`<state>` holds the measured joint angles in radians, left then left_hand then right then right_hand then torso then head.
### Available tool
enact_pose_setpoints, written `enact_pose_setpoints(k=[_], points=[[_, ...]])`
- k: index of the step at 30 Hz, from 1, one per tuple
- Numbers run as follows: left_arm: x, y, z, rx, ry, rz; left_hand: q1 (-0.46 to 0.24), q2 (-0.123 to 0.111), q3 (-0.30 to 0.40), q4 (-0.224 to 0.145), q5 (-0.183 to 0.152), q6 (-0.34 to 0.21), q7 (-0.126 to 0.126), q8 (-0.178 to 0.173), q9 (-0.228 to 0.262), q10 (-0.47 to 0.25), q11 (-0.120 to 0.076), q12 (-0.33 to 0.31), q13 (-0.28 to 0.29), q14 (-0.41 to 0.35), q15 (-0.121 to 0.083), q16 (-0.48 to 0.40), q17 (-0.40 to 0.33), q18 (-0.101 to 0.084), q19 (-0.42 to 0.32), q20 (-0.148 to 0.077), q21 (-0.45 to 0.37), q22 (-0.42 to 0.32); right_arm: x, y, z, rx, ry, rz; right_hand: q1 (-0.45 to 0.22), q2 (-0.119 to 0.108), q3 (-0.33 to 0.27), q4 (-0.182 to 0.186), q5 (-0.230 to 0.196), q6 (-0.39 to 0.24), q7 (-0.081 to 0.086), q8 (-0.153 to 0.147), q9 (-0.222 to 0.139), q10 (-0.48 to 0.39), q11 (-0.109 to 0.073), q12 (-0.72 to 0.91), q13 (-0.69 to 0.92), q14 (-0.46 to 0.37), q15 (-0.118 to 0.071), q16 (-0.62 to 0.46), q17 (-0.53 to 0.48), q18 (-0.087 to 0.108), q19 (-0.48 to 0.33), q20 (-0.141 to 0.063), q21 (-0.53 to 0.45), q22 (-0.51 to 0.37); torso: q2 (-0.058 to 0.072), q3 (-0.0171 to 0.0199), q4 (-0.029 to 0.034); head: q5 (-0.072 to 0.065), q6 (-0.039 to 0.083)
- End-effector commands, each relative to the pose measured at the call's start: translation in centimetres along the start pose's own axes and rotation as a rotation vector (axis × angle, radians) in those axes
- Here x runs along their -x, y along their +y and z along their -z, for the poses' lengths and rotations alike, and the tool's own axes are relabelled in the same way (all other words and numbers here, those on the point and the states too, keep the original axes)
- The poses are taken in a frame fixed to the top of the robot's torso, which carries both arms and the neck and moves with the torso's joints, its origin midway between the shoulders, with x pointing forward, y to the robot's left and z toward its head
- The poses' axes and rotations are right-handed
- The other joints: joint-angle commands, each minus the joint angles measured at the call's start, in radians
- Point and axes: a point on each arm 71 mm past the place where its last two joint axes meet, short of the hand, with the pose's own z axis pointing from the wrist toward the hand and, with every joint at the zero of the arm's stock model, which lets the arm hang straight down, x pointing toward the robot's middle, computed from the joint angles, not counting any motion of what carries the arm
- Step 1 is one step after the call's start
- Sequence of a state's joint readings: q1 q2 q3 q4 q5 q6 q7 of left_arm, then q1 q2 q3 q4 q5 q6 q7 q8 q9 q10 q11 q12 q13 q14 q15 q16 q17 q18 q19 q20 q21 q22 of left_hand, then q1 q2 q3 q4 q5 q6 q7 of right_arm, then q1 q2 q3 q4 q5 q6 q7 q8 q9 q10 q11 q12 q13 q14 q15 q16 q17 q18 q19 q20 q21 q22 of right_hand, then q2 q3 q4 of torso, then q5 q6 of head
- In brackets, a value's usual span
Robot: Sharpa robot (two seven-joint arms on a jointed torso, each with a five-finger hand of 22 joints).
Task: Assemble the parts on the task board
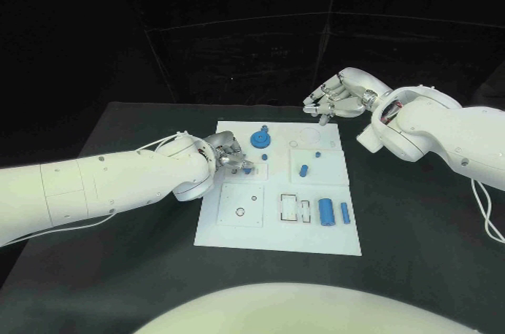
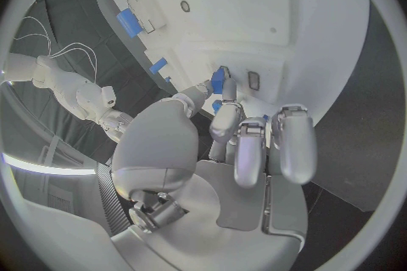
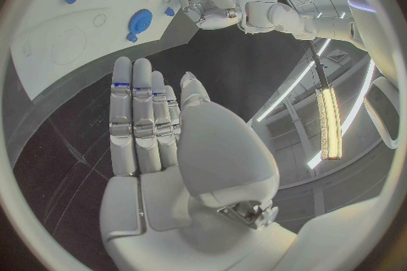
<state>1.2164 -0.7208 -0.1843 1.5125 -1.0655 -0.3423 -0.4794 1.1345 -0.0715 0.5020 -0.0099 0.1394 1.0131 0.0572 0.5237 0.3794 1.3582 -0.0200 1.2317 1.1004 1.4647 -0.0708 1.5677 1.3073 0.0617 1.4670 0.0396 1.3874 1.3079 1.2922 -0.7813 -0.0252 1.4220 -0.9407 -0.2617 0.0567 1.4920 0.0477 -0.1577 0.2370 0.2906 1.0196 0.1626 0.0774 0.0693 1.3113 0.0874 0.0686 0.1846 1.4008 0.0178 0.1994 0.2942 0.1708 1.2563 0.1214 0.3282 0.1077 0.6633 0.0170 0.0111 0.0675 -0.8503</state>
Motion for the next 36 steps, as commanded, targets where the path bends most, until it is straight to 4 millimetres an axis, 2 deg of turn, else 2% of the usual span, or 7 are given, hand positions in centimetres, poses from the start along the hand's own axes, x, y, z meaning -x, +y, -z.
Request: enact_pose_setpoints(k=[1, 21, 25, 29, 36], points=[[-0.44, 0.20, 0.09, 0.017, 0.029, -0.018, 0.010, -0.005, 0.131, -0.125, 0.003, 0.001, -0.009, 0.010, 0.002, 0.005, -0.005, 0.004, 0.002, 0.106, -0.009, 0.003, 0.263, -0.011, 0.026, -0.010, 0.005, 0.068, 0.05, 0.16, -0.03, 0.011, 0.002, -0.002, 0.000, -0.007, 0.002, 0.006, 0.003, -0.002, 0.005, -0.004, 0.000, -0.009, 0.001, -0.002, -0.002, -0.002, 0.005, -0.007, -0.001, 0.012, 0.004, 0.005, -0.006, -0.001, -0.001, -0.0009, 0.0001, 0.003, 0.003], [-0.34, 0.53, 0.15, 0.026, 0.033, -0.020, 0.007, -0.011, 0.135, -0.123, 0.004, 0.001, -0.011, 0.018, 0.007, 0.007, -0.007, 0.007, 0.006, 0.106, -0.011, 0.003, 0.263, -0.011, 0.026, -0.011, 0.005, 0.068, 0.02, 0.15, -0.08, 0.011, 0.003, -0.002, -0.001, -0.008, 0.002, 0.007, 0.004, -0.002, 0.005, -0.004, 0.000, -0.009, 0.001, -0.002, -0.002, -0.003, 0.005, -0.007, -0.001, 0.012, 0.005, 0.006, -0.008, -0.002, 0.000, 0.0000, -0.0008, 0.003, 0.004], [-0.43, 0.34, 0.11, 0.020, 0.036, -0.021, 0.001, -0.018, 0.137, -0.119, 0.003, 0.001, -0.014, 0.027, 0.012, 0.012, -0.009, 0.013, 0.014, 0.106, -0.012, 0.003, 0.263, -0.011, 0.026, -0.012, 0.006, 0.070, 0.02, 0.15, -0.08, 0.011, 0.003, -0.002, -0.001, -0.008, 0.002, 0.007, 0.004, -0.002, 0.005, -0.004, 0.000, -0.009, 0.001, -0.002, -0.002, -0.003, 0.005, -0.007, -0.001, 0.012, 0.005, 0.006, -0.008, -0.002, 0.000, 0.0001, -0.0009, 0.004, 0.005], [-0.51, 0.15, 0.03, 0.014, 0.037, -0.019, -0.029, -0.030, 0.131, -0.095, 0.002, 0.004, -0.025, 0.045, 0.020, 0.018, -0.017, 0.020, 0.023, 0.106, -0.018, 0.003, 0.263, -0.012, 0.028, -0.017, 0.008, 0.074, 0.01, 0.16, -0.09, 0.011, 0.003, -0.002, -0.001, -0.008, 0.002, 0.007, 0.004, -0.002, 0.005, -0.004, 0.000, -0.009, 0.001, -0.002, -0.002, -0.003, 0.005, -0.007, -0.001, 0.012, 0.005, 0.006, -0.008, -0.002, 0.001, 0.0006, -0.0010, 0.004, 0.005], [-0.59, -0.07, -0.12, 0.009, 0.040, -0.016, -0.089, -0.038, 0.113, -0.045, 0.001, 0.011, -0.032, 0.064, 0.026, 0.025, -0.023, 0.031, 0.037, 0.106, -0.024, 0.003, 0.263, -0.013, 0.030, -0.022, 0.013, 0.080, 0.05, 0.13, -0.02, 0.010, 0.003, -0.002, -0.001, -0.008, 0.002, 0.007, 0.004, -0.002, 0.005, -0.004, 0.000, -0.009, 0.001, -0.002, -0.002, -0.003, 0.005, -0.007, -0.001, 0.012, 0.005, 0.006, -0.008, -0.002, 0.000, 0.0003, -0.0011, 0.002, 0.005]])
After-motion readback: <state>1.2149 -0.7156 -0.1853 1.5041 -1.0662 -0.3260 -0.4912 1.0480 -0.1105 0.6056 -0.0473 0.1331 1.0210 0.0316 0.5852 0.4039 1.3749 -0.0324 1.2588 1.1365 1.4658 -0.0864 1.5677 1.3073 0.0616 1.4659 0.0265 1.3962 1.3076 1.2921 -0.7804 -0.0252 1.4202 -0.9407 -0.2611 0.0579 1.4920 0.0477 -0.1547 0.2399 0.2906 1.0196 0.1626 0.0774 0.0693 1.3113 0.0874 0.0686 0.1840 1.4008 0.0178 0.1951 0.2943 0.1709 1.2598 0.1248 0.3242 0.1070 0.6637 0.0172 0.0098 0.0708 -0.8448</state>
